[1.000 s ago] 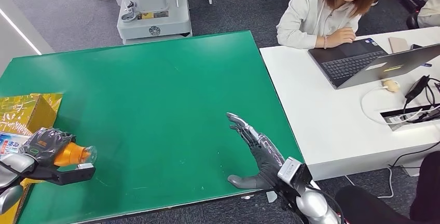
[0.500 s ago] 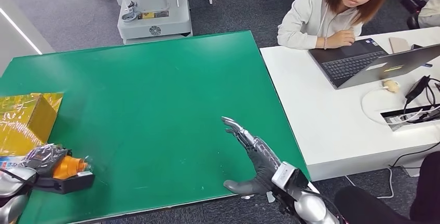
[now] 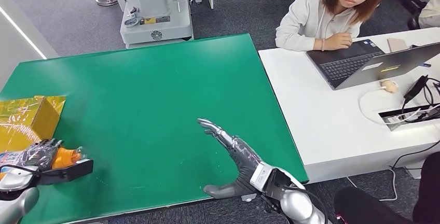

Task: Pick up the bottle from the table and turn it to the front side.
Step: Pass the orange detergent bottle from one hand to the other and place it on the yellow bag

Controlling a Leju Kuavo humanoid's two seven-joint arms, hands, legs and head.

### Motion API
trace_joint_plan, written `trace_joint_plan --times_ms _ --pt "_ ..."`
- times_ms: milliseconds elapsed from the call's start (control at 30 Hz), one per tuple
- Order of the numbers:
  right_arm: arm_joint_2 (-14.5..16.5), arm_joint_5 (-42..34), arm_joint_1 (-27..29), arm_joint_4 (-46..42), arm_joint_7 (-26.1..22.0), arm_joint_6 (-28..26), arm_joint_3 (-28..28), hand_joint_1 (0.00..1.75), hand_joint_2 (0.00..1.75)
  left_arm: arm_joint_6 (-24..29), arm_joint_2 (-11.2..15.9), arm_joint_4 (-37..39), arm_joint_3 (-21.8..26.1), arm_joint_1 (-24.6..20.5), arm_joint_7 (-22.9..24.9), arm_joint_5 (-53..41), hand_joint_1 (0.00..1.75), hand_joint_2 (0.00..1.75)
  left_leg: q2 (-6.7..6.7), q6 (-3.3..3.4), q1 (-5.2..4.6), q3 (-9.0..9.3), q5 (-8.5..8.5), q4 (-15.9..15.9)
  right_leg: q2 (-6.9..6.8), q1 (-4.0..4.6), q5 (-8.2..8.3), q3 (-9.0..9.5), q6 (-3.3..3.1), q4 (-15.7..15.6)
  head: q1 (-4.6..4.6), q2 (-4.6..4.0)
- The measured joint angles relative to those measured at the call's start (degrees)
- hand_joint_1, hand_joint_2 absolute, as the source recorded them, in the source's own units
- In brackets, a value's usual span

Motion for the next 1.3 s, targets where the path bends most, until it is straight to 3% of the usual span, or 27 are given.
trace_joint_plan --times_ms 500,667,900,1300 --pt "0.15 -0.04 -0.99 0.02 0.81 0.16 0.28 0.0 1.75 5.39 -2.48 0.94 3.54 1.36 -5.98 0.59 0.0 1.75 -0.86 -0.13 -0.11 0.14 0.23 -0.25 -0.77 -0.05 -0.21 0.18 -0.18 0.0 0.01 0.0" --pt "0.15 -0.17 -0.91 0.17 0.93 0.03 0.28 0.0 1.75 8.02 -3.88 0.64 6.19 2.37 -12.89 3.21 0.0 1.75 -1.08 -0.03 -0.27 0.16 0.28 -0.26 -1.02 -0.2 -0.26 0.29 -0.11 -0.01 0.0 0.0" --pt "0.15 -0.16 0.98 0.22 0.08 0.04 0.17 0.0 1.75 11.78 -6.1 -4.04 12.03 8.02 -24.62 12.57 0.0 1.75 -0.78 0.01 -0.29 0.14 0.25 -0.25 -0.77 -0.25 -0.19 0.2 -0.13 -0.05 -0.01 0.0" --pt "0.15 -0.21 2.35 0.22 -0.19 0.12 0.03 0.0 1.75 15.34 -8.96 -11.6 17.1 14.7 -28.46 17.42 0.0 1.75 -0.6 0.03 -0.26 -0.24 0.19 -0.23 -0.51 -0.24 -0.19 -0.31 -0.1 -0.08 0.0 0.0"
